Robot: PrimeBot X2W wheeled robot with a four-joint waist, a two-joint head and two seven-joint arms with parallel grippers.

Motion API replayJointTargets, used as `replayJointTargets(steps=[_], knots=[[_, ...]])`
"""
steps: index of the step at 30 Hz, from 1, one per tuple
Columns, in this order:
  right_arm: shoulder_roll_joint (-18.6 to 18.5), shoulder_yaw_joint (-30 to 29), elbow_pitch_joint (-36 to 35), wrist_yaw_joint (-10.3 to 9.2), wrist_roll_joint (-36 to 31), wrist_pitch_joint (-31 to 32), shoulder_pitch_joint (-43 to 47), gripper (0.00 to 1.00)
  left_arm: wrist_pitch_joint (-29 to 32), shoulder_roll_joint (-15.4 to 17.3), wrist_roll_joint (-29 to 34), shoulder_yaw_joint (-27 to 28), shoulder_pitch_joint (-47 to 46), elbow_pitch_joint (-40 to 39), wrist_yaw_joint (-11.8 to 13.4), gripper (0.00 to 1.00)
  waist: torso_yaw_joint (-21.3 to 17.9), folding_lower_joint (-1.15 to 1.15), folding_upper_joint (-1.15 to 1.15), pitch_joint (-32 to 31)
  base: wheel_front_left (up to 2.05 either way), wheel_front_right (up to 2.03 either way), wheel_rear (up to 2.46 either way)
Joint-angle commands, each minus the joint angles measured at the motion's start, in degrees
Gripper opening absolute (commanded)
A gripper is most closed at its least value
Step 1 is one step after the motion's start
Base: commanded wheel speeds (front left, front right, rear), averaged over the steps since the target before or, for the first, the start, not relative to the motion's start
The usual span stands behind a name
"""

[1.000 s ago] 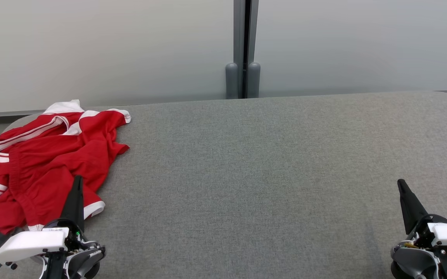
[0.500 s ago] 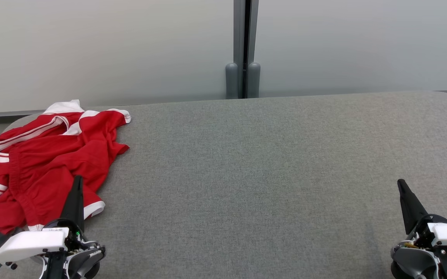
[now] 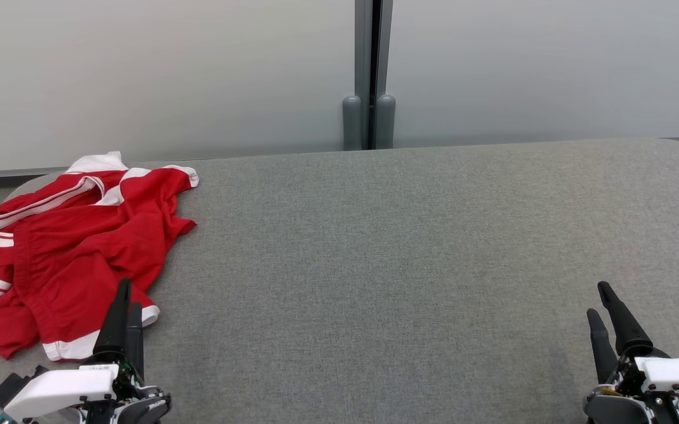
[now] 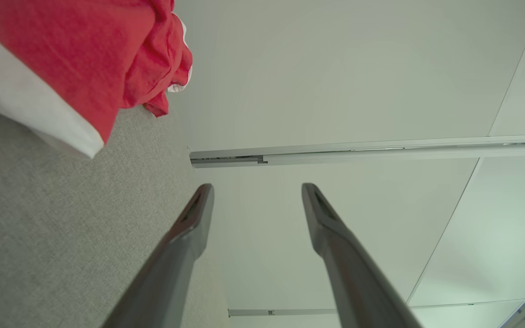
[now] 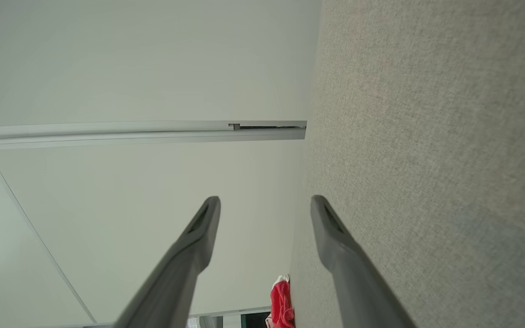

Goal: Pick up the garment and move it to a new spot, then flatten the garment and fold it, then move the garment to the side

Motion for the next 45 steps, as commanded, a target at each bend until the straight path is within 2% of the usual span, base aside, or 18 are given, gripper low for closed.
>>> replayJointTargets(steps=[1,5,10,19,25,31,45], knots=[[-0.5,0.43,-1.55,0.07,-0.91,-0.86,-0.59,1.0,-0.72,0.43,0.69,-0.5,-0.98,-1.35,-0.02,1.0,-0.01,0.0,0.0,0.0,0.0,0.0,0.0],[-0.54,1.12,-2.2,0.07,-3.72,-1.98,-0.1,1.0,-1.86,0.49,2.22,-1.36,-0.62,-1.54,-0.02,1.0,0.01,0.0,0.0,-0.02,0.0,0.0,0.0],[-0.59,1.95,-3.32,0.08,-11.07,-3.33,0.34,1.0,-3.2,0.74,6.42,-2.31,-0.3,-1.61,0.25,1.0,0.05,0.0,0.0,-0.09,0.0,0.0,0.0],[-1.15,3.69,-6.15,0.08,-26.98,-5.54,1.22,1.0,-5.41,1.75,19.05,-4.38,0.74,-1.72,1.7,1.0,0.07,0.0,0.0,-0.28,0.0,0.0,0.0],[-1.44,4.25,-7.33,0.08,-35.1,-6.92,2.0,1.0,-6.77,2.57,28.34,-5.56,1.73,-2.04,3.26,1.0,0.13,0.0,0.0,-0.51,0.0,0.0,0.0],[-1.59,4.95,-7.83,0.09,-41.48,-8.19,3.06,1.0,-8.06,3.15,35.47,-6.34,2.6,-2.58,3.6,1.0,0.4,0.0,0.0,-0.85,0.0,0.0,0.0],[-1.49,6.1,-8.56,0.1,-52.65,-10.71,4.13,1.0,-10.58,3.84,47.8,-6.98,3.79,-2.23,4.24,1.0,0.74,0.0,0.0,-1.33,0.0,0.0,0.0]])
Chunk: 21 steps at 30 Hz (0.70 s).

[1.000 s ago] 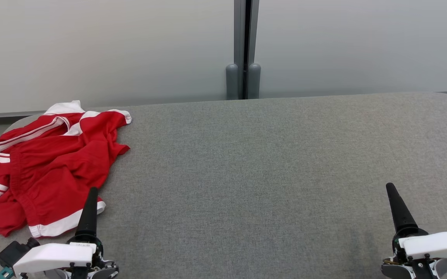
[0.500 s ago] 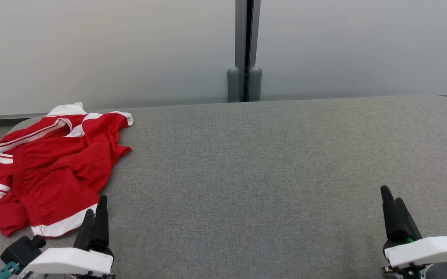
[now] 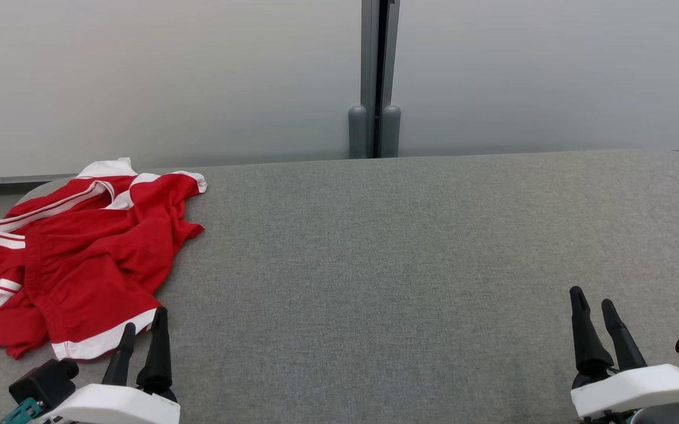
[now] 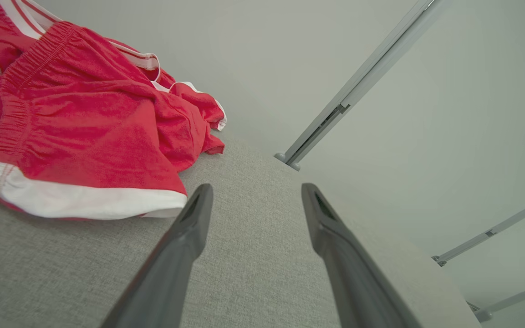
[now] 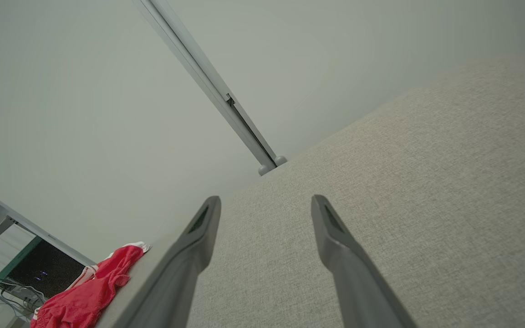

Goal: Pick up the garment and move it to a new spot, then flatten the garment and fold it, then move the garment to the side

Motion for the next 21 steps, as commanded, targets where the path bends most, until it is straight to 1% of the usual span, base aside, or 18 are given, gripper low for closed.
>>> replayJointTargets(steps=[1,6,21], knots=[[-0.47,0.12,-0.99,0.1,-1.91,-0.68,-0.15,1.0,-0.54,0.75,1.95,-0.15,-0.49,-0.58,0.32,1.0,0.05,0.0,0.0,-0.07,0.0,0.0,0.0],[-0.32,0.35,-1.1,0.1,-6.23,-1.71,0.38,1.0,-1.58,1.28,7.05,-0.65,-0.03,-1.01,0.71,1.0,0.23,0.0,0.0,-0.28,0.0,0.0,0.0],[-0.04,0.64,-2.01,0.11,-16.28,-4.14,1.08,1.0,-4.01,2.04,17.35,-1.94,1.13,-2.21,1.09,1.0,0.04,0.0,0.0,-0.45,0.0,0.0,0.0]])
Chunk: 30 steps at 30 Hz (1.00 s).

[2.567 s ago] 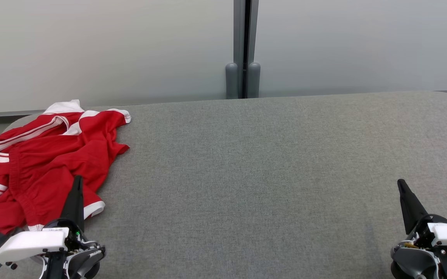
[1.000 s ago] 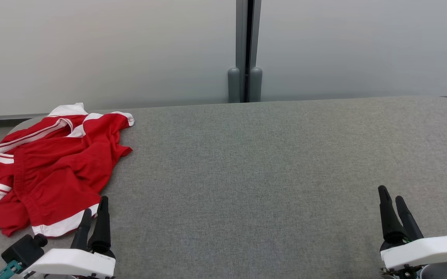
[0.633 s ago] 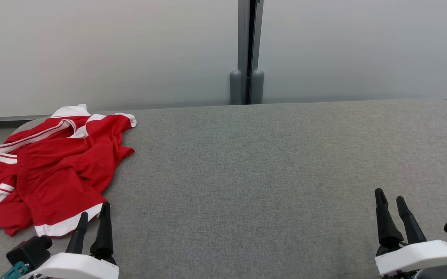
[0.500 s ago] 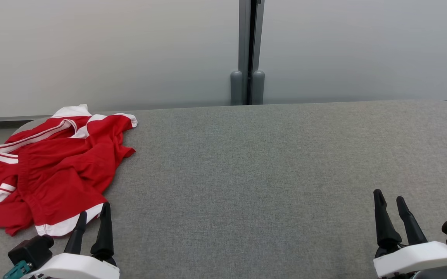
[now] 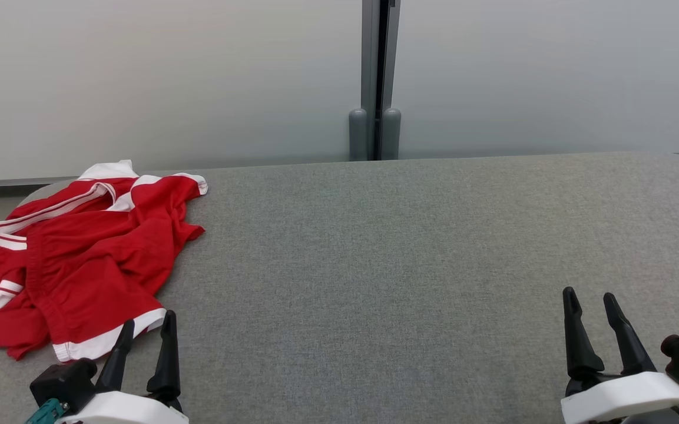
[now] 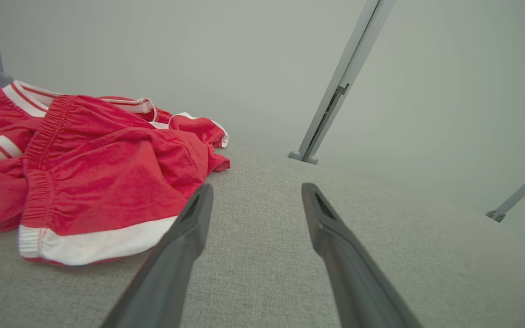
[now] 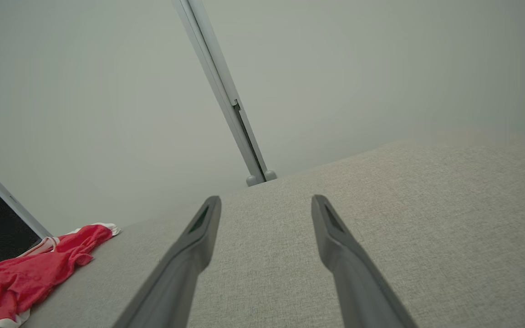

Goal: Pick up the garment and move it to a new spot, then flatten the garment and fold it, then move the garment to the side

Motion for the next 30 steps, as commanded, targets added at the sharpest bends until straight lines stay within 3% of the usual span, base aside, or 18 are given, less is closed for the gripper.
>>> replayJointTargets(steps=[1,30], knots=[[-0.35,0.1,-0.8,0.11,-1.72,-0.69,0.04,1.0,-0.63,0.63,1.74,-0.17,-0.15,-0.69,0.18,1.0,-0.03,0.0,0.0,0.02,0.0,0.0,0.0],[-0.47,-0.27,0.21,0.12,-11.86,-4.4,2.59,1.0,-4.29,0.41,15.27,-0.56,2.1,0.46,1.44,1.0,0.15,0.0,0.0,-0.66,0.0,0.0,0.0]])
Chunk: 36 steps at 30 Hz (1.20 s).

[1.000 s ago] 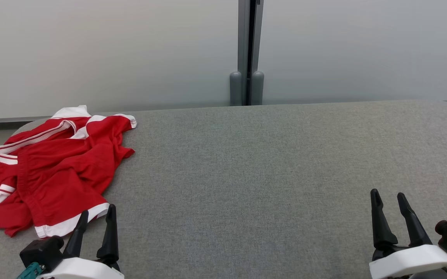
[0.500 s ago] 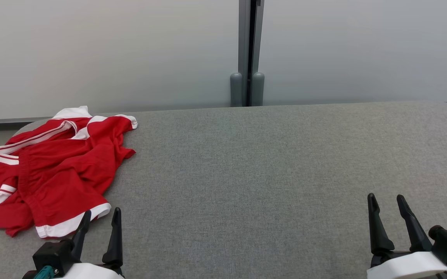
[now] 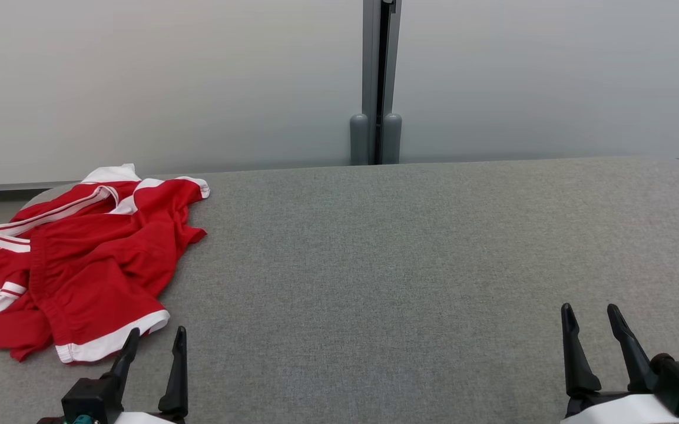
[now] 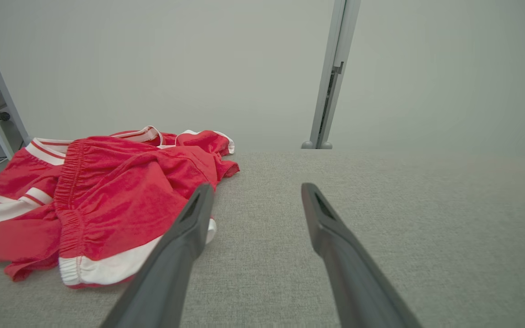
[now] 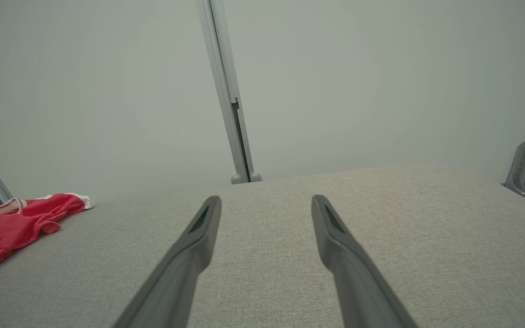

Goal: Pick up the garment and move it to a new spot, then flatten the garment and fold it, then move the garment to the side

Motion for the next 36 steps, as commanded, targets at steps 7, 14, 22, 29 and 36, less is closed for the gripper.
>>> replayJointTargets(steps=[7,14,22,29,36], knots=[[-0.48,-0.53,0.52,0.11,-2.76,-1.33,0.95,1.0,-1.23,0.15,3.69,0.54,1.1,1.08,0.29,1.0,-0.04,0.0,0.0,-0.08,0.0,0.0,0.0],[-0.51,-0.58,1.0,0.12,-5.29,-2.2,1.44,1.0,-1.98,-0.29,6.28,0.94,1.43,1.23,0.72,1.0,0.03,0.0,0.0,-0.25,0.0,0.0,0.0],[-0.55,-0.23,1.17,0.12,-8.42,-2.91,2.33,1.0,-2.78,-0.62,9.51,1.19,1.91,0.76,0.95,1.0,0.04,0.0,0.0,-0.44,0.0,0.0,0.0],[-0.55,-0.31,1.31,0.11,-8.96,-3.15,2.47,1.0,-3.0,-0.86,10.3,1.65,2.52,0.46,0.94,1.0,-0.1,0.0,0.0,-0.5,0.0,0.0,0.0],[-0.53,-0.74,1.37,0.11,-8.71,-3.13,2.41,1.0,-3.0,-1.11,10.58,1.78,2.89,0.12,1.03,1.0,-0.2,0.0,0.0,-0.49,0.0,0.0,0.0]])
